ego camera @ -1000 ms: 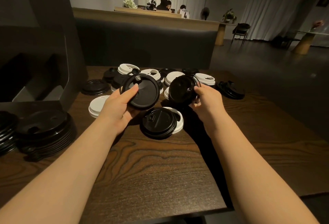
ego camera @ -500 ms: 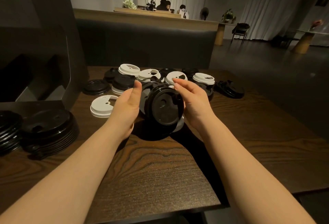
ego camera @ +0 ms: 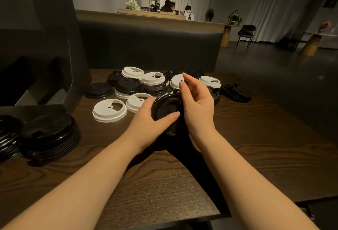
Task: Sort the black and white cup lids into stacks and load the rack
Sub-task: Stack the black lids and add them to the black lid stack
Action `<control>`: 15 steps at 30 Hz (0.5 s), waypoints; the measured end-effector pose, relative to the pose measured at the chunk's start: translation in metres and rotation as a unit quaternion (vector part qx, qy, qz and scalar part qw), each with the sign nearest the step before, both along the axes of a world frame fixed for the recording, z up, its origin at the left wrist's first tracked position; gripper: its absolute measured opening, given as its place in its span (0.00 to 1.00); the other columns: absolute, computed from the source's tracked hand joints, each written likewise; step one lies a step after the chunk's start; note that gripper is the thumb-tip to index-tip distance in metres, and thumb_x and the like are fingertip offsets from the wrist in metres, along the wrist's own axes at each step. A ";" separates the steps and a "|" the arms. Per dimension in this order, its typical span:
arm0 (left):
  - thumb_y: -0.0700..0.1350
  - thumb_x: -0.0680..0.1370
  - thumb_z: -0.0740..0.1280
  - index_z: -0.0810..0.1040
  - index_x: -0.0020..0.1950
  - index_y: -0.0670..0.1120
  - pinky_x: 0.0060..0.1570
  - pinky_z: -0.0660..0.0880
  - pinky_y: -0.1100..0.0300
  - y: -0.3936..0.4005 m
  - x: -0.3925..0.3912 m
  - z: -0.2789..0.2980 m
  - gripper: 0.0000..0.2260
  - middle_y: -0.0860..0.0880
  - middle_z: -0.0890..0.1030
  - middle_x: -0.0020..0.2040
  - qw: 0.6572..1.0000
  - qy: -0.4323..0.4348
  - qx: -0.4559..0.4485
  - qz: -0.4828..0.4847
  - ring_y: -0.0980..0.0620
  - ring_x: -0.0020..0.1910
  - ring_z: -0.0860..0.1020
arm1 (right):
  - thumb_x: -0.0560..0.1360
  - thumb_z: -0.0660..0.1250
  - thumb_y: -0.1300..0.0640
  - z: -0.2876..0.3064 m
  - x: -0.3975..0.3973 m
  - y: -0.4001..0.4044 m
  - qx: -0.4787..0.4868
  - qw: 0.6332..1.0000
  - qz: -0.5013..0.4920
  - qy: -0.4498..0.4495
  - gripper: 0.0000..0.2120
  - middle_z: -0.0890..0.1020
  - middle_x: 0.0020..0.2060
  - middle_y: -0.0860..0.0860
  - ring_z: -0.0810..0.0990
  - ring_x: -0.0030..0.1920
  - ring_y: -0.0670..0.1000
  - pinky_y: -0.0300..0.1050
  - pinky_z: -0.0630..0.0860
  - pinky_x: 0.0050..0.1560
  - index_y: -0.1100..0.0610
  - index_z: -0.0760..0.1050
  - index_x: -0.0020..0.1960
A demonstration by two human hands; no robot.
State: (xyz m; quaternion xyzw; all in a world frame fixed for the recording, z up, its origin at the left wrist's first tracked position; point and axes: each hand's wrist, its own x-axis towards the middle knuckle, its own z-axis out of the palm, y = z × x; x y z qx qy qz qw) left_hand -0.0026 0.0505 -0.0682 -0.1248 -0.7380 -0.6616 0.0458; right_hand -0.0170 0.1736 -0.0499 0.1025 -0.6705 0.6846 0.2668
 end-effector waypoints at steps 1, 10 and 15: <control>0.44 0.72 0.73 0.73 0.54 0.57 0.49 0.76 0.65 -0.001 -0.001 -0.001 0.15 0.56 0.80 0.52 1.000 0.003 0.001 0.003 0.61 0.52 0.79 | 0.78 0.65 0.58 0.000 0.000 0.000 0.000 1.000 0.000 0.001 0.10 0.79 0.43 0.42 0.78 0.44 0.37 0.33 0.76 0.48 0.44 0.74 0.55; 0.47 0.66 0.75 0.76 0.61 0.44 0.57 0.77 0.49 -0.015 -0.014 0.004 0.25 0.45 0.83 0.55 0.984 -0.046 0.172 0.022 0.46 0.56 0.81 | 0.78 0.63 0.52 0.012 -0.006 0.014 -0.124 0.952 0.213 -0.182 0.08 0.84 0.40 0.47 0.82 0.41 0.46 0.38 0.77 0.39 0.54 0.79 0.49; 0.45 0.65 0.73 0.75 0.61 0.45 0.58 0.77 0.47 -0.021 -0.016 0.005 0.26 0.44 0.82 0.55 0.980 -0.068 0.186 0.005 0.48 0.55 0.82 | 0.76 0.65 0.63 0.006 -0.006 0.018 -0.057 0.953 0.246 -0.167 0.14 0.83 0.51 0.53 0.84 0.50 0.49 0.39 0.79 0.44 0.54 0.77 0.60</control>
